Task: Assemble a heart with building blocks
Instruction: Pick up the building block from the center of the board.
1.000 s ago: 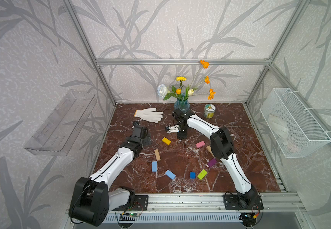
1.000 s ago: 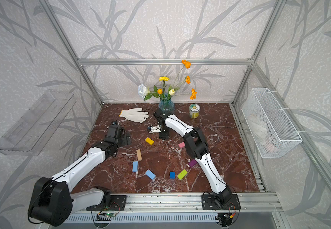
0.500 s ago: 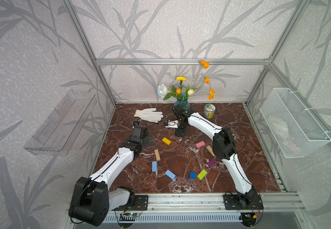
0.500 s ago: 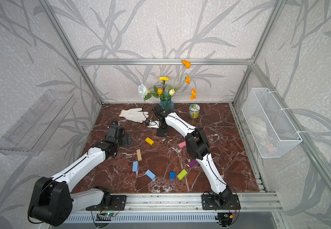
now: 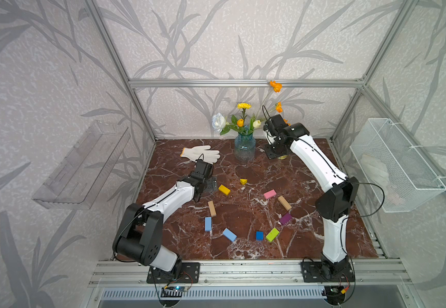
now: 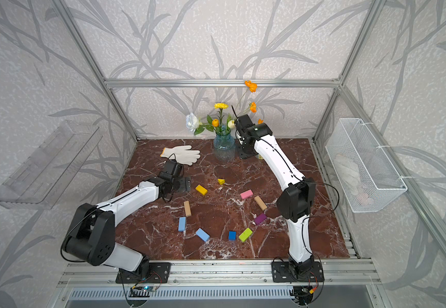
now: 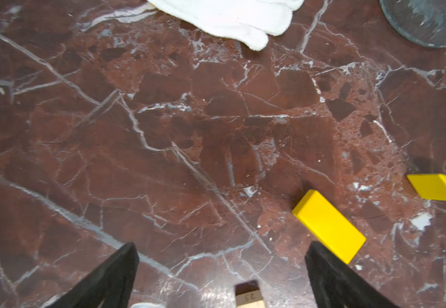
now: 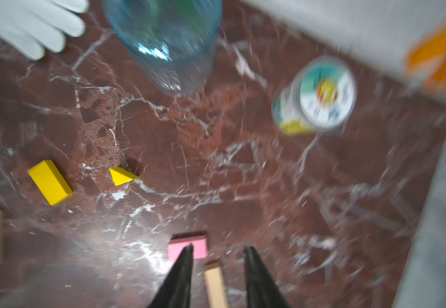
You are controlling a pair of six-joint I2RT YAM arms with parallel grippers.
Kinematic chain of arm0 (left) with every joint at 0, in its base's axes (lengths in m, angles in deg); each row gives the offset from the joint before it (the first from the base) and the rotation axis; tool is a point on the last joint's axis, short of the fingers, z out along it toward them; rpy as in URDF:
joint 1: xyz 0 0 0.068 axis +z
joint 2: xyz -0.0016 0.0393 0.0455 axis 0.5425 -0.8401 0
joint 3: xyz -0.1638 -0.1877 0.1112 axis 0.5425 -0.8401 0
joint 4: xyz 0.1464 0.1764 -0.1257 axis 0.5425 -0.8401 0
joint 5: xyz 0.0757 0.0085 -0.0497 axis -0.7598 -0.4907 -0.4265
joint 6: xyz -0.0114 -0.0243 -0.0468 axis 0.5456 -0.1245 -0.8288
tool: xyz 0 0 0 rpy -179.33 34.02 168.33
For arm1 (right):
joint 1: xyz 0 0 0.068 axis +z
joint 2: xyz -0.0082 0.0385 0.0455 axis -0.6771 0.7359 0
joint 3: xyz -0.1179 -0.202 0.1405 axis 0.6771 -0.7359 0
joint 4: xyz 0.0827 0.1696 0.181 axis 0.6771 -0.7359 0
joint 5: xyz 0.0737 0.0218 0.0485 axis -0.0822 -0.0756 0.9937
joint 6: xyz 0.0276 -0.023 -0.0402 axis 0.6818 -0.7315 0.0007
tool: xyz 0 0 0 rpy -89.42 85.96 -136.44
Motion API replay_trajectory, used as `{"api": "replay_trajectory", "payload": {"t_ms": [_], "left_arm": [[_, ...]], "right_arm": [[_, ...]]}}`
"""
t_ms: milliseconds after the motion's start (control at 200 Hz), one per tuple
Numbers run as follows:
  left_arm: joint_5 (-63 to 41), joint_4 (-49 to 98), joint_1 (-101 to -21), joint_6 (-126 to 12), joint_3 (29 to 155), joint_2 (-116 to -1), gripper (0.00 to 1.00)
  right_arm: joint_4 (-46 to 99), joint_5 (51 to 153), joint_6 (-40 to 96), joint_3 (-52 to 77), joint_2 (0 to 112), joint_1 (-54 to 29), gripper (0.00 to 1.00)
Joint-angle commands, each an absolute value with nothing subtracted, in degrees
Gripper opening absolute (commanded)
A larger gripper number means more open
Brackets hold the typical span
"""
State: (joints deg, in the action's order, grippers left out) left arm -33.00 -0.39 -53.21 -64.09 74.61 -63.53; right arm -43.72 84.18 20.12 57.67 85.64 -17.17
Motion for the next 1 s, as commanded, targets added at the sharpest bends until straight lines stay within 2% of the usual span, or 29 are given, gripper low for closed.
{"api": "replay_trajectory", "payload": {"t_ms": [0, 125, 435, 620, 745, 810, 995], "left_arm": [[-29.78, -6.23, -54.68, -68.60, 80.02, -67.53, 0.96], [-28.03, -11.44, -55.82, -73.20, 85.14, -72.10, 0.95], [-22.97, -25.11, -56.66, -83.39, 97.50, -82.47, 0.76], [-21.61, -25.64, -56.76, -90.03, 98.65, -84.89, 0.69], [-20.76, -25.23, -56.83, -91.52, 98.89, -86.18, 0.68], [-20.62, -24.92, -56.82, -91.99, 98.89, -86.37, 0.68], [-21.50, -24.16, -56.79, -92.27, 98.01, -85.43, 0.69]], "right_arm": [[-49.24, 91.53, 35.03, 49.43, 81.98, -15.99, 0.47], [-46.17, 97.21, 40.67, 42.68, 78.95, -17.74, 0.43], [-42.64, 100.03, 42.67, 35.89, 76.56, -21.08, 0.41], [-39.94, 103.97, 43.94, 31.76, 76.78, -23.19, 0.38], [-39.05, 105.82, 46.04, 30.04, 78.99, -23.11, 0.49], [-37.78, 105.85, 48.55, 28.80, 79.28, -23.11, 0.51], [-36.61, 107.12, 54.67, 27.33, 81.29, -22.81, 0.68]]}}
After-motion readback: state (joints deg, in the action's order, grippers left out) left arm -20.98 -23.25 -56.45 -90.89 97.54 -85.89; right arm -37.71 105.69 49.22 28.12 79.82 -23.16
